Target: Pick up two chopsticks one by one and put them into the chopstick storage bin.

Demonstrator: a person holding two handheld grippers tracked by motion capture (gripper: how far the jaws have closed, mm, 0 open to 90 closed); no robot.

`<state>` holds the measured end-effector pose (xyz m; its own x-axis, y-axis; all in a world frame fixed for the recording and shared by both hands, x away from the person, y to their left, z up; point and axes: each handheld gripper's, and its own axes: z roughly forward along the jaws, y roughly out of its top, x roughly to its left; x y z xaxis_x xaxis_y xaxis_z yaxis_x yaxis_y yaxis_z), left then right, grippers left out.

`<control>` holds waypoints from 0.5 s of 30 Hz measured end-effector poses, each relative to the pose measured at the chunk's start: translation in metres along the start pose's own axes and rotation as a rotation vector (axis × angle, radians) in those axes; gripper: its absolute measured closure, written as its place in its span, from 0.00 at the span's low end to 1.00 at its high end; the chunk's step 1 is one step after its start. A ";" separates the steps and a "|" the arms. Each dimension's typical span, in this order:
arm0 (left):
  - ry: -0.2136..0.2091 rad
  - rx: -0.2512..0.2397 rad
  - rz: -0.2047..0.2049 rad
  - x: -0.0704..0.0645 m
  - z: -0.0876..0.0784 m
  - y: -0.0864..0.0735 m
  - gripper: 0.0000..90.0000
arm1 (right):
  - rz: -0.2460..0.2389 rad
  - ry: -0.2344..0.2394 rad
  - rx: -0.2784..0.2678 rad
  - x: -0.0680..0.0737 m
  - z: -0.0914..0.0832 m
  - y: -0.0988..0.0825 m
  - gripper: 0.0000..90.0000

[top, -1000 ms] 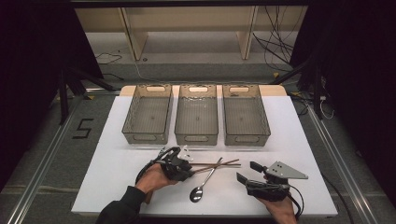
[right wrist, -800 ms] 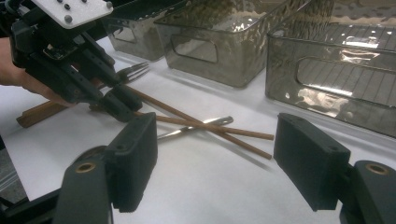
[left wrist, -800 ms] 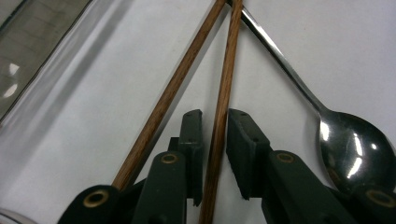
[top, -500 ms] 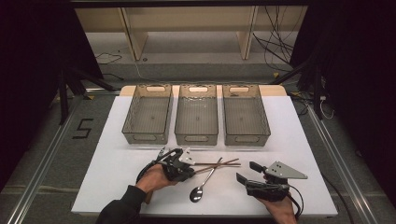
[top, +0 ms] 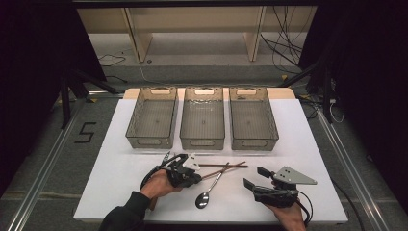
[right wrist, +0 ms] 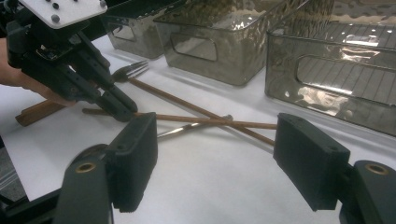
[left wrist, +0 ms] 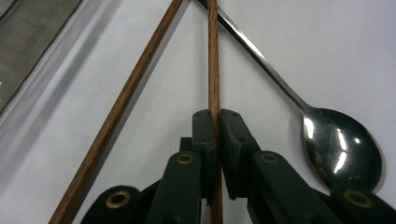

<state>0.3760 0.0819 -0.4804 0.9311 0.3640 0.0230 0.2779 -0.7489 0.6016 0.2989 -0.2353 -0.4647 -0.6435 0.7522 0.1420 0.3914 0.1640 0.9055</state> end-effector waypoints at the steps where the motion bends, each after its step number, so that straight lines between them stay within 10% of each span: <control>1: 0.001 0.000 0.002 0.000 0.000 0.000 0.94 | 0.000 0.000 0.000 0.000 0.000 0.000 0.35; 15: 0.026 -0.062 -0.022 0.006 -0.023 0.001 0.94 | 0.002 0.003 0.002 0.000 0.000 0.000 0.35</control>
<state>0.3764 0.0965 -0.4610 0.9184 0.3947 0.0293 0.2823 -0.7052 0.6503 0.2986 -0.2352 -0.4651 -0.6450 0.7503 0.1447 0.3937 0.1640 0.9045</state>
